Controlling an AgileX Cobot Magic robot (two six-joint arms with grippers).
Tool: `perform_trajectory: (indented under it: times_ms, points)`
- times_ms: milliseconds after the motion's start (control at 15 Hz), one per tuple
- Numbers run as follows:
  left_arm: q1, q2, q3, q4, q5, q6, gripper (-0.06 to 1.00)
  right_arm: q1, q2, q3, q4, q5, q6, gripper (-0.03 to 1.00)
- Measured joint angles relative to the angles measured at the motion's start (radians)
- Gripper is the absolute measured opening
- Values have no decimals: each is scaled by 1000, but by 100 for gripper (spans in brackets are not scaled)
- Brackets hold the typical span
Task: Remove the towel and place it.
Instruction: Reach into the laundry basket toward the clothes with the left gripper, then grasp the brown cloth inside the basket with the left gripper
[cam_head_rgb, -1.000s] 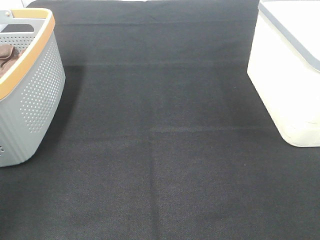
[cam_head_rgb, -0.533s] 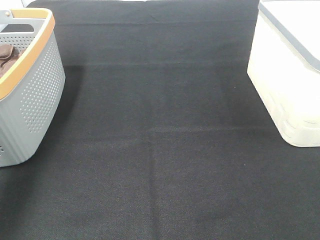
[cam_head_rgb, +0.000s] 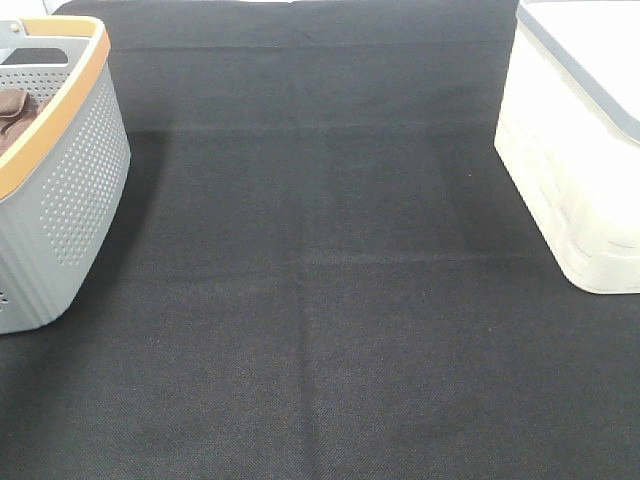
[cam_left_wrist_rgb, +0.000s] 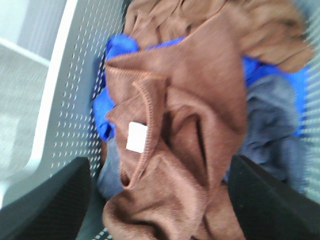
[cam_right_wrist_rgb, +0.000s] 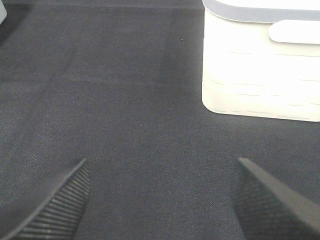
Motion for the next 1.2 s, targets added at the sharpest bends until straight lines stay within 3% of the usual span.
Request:
perform_trajectory:
  times_ms: [267, 533, 1000, 1200]
  points:
    - [72, 133, -108, -49, 67, 0, 73, 0, 0, 0, 0, 0, 0, 74]
    - [168, 203, -143, -194, 50, 79, 73, 0, 0, 0, 0, 0, 0, 74]
    - [187, 295, -154, -257, -2, 95, 72, 0, 0, 0, 8, 0, 0, 74]
    - [187, 319, -154, -278, -42, 96, 64, 0, 0, 0, 8, 0, 0, 74]
